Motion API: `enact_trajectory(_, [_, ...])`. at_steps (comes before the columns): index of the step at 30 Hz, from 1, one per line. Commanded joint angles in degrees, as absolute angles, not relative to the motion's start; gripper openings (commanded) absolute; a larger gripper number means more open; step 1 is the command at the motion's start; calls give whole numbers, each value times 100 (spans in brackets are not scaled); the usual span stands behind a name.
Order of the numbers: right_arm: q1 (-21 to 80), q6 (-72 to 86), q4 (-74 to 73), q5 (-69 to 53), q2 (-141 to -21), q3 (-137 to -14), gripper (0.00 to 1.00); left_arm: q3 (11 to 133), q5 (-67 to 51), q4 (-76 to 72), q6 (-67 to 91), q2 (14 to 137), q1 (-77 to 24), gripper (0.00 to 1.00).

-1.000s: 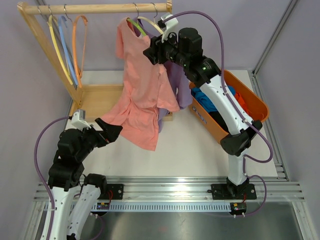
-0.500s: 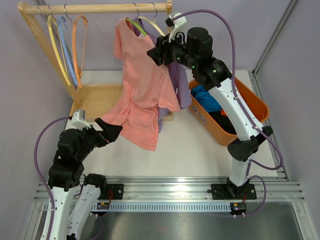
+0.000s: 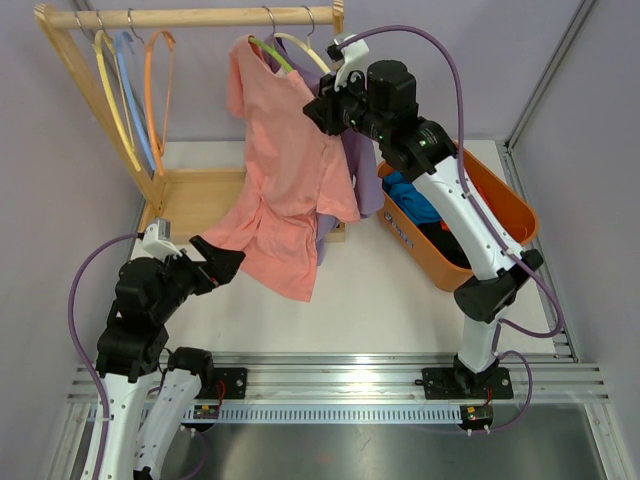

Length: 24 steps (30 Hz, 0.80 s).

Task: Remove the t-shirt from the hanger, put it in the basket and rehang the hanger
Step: Grab a hanger with a tshirt on it with the right arm

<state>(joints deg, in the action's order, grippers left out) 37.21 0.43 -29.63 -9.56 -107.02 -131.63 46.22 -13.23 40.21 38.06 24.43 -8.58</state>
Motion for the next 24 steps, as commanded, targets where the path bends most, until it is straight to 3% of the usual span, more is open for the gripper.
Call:
enact_trajectory(1, [3771,35,-2786,-861,-10758,-13315,16,4623,-1292,3753,3858,2426,-835,99])
enact_trajectory(3, [3762,35,-2786,-844,-10767,-13377,0,4606,-1301,3727,3850,2452,-835,99])
enact_trajectory(24, [3683,457,-2110,-1301,-10609,-14133,0,4561,-1239,3832,3841,2294,-835,99])
